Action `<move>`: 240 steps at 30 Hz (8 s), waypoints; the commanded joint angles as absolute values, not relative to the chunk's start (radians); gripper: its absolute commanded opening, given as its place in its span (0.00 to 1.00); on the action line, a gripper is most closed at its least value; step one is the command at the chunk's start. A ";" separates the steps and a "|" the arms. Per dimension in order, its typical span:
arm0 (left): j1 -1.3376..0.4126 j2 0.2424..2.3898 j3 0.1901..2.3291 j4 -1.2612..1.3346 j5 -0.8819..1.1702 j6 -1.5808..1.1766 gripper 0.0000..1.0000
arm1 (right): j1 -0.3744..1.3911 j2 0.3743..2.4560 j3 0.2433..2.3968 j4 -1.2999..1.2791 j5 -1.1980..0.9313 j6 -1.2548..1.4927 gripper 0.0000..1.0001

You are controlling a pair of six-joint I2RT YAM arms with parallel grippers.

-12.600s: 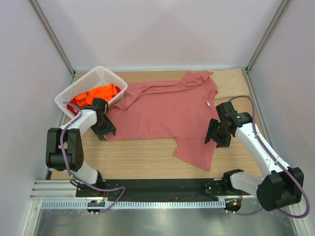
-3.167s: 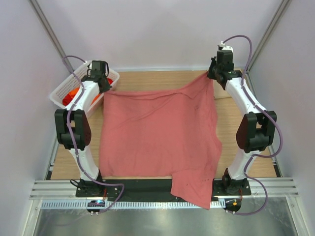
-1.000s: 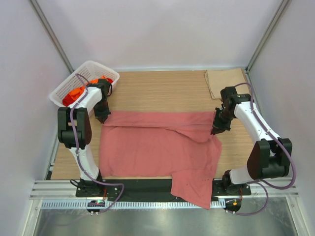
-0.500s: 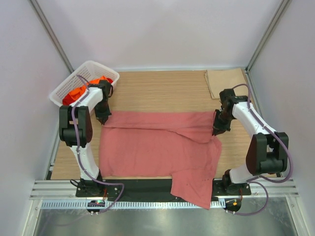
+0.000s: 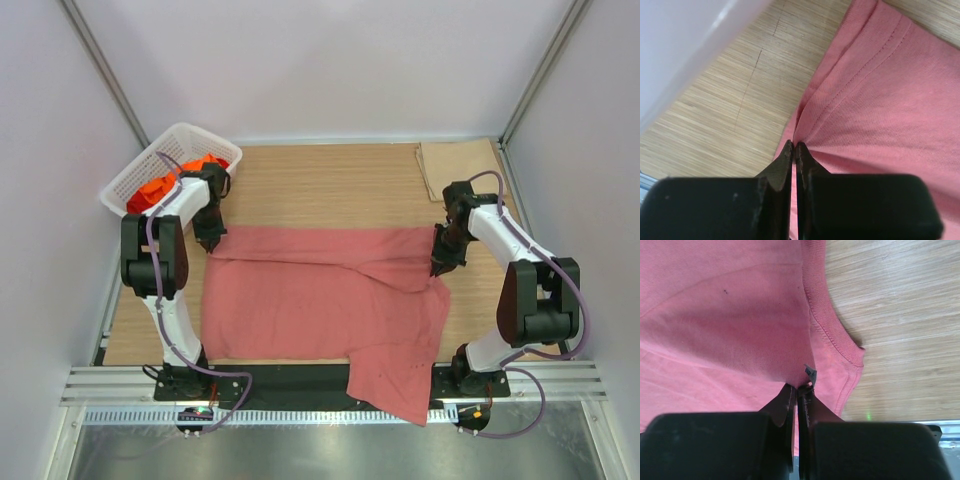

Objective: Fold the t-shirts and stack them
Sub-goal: Fold the tshirt

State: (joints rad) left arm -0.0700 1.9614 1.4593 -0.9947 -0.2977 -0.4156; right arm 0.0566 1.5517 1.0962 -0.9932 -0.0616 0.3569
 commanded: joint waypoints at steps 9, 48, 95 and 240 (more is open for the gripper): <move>-0.063 1.928 1.399 -1.002 -0.321 -0.449 0.00 | 0.054 1.543 1.175 -1.005 -0.055 0.344 0.06; -0.173 1.747 1.361 -0.994 -0.252 -0.506 0.43 | -0.072 2.022 1.600 -0.934 -0.238 0.482 0.12; -0.325 1.681 1.341 -1.046 -0.187 -0.526 0.43 | 0.405 1.971 1.411 -0.908 0.054 0.380 0.11; -0.272 1.980 1.615 -0.957 0.138 -0.433 0.39 | -0.041 1.948 1.462 -0.747 -0.118 0.528 0.49</move>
